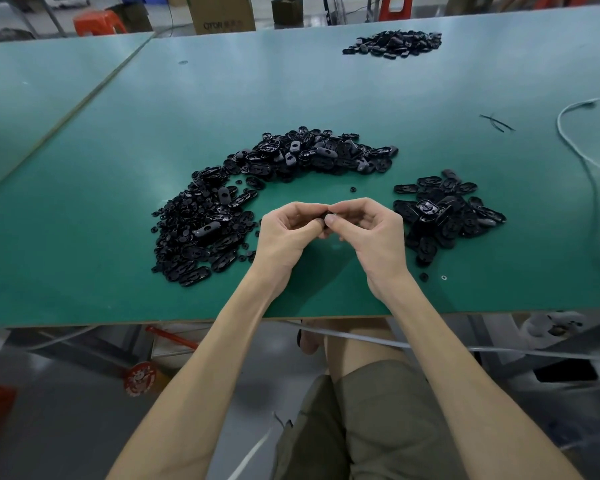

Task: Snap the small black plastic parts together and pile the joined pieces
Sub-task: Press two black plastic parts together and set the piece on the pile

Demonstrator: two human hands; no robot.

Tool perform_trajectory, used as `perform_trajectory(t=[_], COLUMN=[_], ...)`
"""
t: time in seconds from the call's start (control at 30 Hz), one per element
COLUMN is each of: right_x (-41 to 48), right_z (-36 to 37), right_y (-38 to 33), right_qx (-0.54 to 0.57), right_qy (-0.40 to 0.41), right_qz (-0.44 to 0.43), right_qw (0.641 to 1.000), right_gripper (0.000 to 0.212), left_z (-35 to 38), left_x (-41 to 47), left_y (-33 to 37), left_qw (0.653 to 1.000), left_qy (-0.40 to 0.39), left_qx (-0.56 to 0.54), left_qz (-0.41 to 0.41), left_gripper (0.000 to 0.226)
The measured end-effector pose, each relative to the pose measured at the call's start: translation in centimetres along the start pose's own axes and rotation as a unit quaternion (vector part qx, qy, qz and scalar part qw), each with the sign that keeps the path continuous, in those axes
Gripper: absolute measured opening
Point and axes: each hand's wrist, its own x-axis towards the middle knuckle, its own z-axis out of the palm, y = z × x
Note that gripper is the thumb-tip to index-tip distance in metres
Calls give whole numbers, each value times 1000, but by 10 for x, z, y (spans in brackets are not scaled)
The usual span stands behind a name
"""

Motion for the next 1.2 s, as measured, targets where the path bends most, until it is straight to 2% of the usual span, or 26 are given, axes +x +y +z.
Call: perform_trajectory(t=[0.2, 0.47, 0.6, 0.7, 0.8, 0.97, 1.07, 1.13, 1.2], right_x=[1, 2, 4, 7, 4, 2, 1, 3, 3], right_z=[-2, -2, 0, 2, -2, -11, -6, -1, 1], right_y=[1, 2, 3, 0, 6, 5, 7, 4, 0], right_qx=[22, 9, -9, -42, -105, 28, -22, -79, -59], right_qy=[33, 34, 51, 40, 49, 30, 56, 66, 50], right_qz=[6, 17, 22, 25, 53, 84, 107, 56, 38], right_qw=[999, 999, 998, 998, 992, 996, 992, 993, 996], right_gripper=[14, 15, 23, 19, 19, 26, 25, 25, 26], left_z=[-3, 4, 26, 61, 101, 129, 117, 97, 70], left_x=[-1, -4, 8, 23, 35, 39, 33, 29, 25], left_y=[1, 8, 35, 58, 60, 51, 52, 55, 58], left_qw=[999, 999, 990, 977, 958, 922, 932, 935, 898], left_qy=[-26, 25, 53, -15, -86, -162, -117, -61, -12], left_qx=[-38, 38, 106, 178, 251, 341, 330, 337, 426], left_qz=[-7, 13, 77, 116, 112, 86, 91, 93, 112], left_gripper=[20, 19, 20, 19, 17, 24, 29, 27, 27])
